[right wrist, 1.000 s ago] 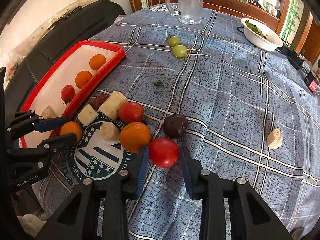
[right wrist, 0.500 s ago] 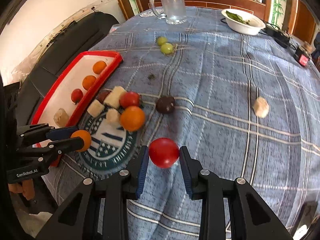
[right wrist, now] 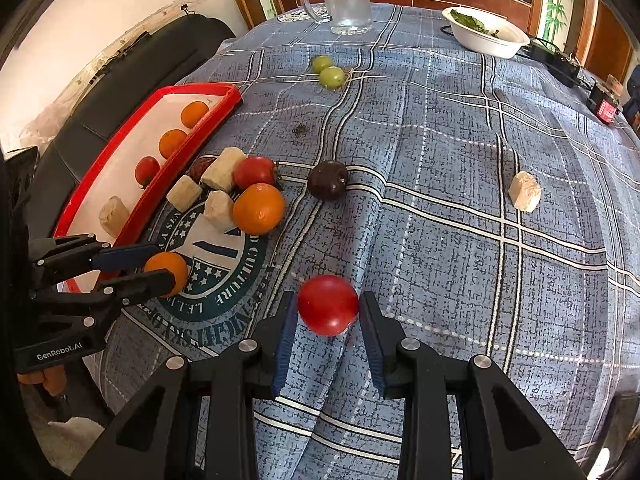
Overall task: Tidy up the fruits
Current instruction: 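Grasp an orange with the left tool while the right tool grasps a red tomato, then carry the orange onto the tray and open the left tool while the right tool places the tomato, then withdraw both tools from the tray toward the remaining bread pieces, then grasp a round bread slice with the left tool while the right tool grasps a small bread round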
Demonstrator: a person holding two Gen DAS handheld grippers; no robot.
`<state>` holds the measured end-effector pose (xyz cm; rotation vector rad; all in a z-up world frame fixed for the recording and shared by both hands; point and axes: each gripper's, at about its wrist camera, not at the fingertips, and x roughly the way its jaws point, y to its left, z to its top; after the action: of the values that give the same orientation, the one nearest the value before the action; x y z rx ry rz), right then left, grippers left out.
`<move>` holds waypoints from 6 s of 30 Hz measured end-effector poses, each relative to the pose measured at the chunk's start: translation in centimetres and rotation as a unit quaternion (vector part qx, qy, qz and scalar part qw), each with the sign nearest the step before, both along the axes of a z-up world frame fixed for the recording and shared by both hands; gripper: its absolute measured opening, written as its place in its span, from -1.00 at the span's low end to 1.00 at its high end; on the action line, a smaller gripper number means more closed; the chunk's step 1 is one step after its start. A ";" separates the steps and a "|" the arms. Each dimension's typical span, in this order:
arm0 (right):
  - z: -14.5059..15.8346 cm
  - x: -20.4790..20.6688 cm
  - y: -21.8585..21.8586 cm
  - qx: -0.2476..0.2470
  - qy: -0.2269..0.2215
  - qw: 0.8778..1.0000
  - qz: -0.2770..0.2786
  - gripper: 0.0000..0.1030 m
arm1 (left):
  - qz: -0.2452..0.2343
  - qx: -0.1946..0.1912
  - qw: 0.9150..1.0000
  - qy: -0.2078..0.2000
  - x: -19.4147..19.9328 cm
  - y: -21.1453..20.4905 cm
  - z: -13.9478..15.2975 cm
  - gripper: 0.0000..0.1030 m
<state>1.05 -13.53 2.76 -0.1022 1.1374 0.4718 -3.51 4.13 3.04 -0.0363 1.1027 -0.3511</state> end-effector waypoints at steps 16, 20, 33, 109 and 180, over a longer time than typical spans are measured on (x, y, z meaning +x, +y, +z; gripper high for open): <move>1.2 -0.5 0.7 0.011 -0.010 1.000 0.005 -0.38 | 0.007 -0.024 1.000 -0.004 -0.3 0.7 0.5 -0.41; 1.8 -0.7 1.4 0.018 -0.014 1.000 0.010 -0.38 | 0.022 -0.042 0.999 -0.017 -0.5 1.7 1.8 -0.41; 4.2 -0.9 6.2 0.047 -0.029 0.997 0.059 -0.38 | 0.130 -0.070 0.987 -0.058 -1.9 10.1 4.9 -0.41; 3.4 -5.4 15.3 0.058 -0.011 0.985 0.164 -0.07 | 0.162 -0.031 0.986 -0.022 3.1 15.5 0.5 0.03; -0.6 10.6 -8.6 -0.069 -0.011 0.983 -0.170 -0.11 | 0.019 0.003 1.000 0.014 4.3 -0.7 -0.8 -0.33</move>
<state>11.69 -22.13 2.18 -0.0316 1.1380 0.0886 0.78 3.48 2.24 -0.0562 1.1300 -0.3142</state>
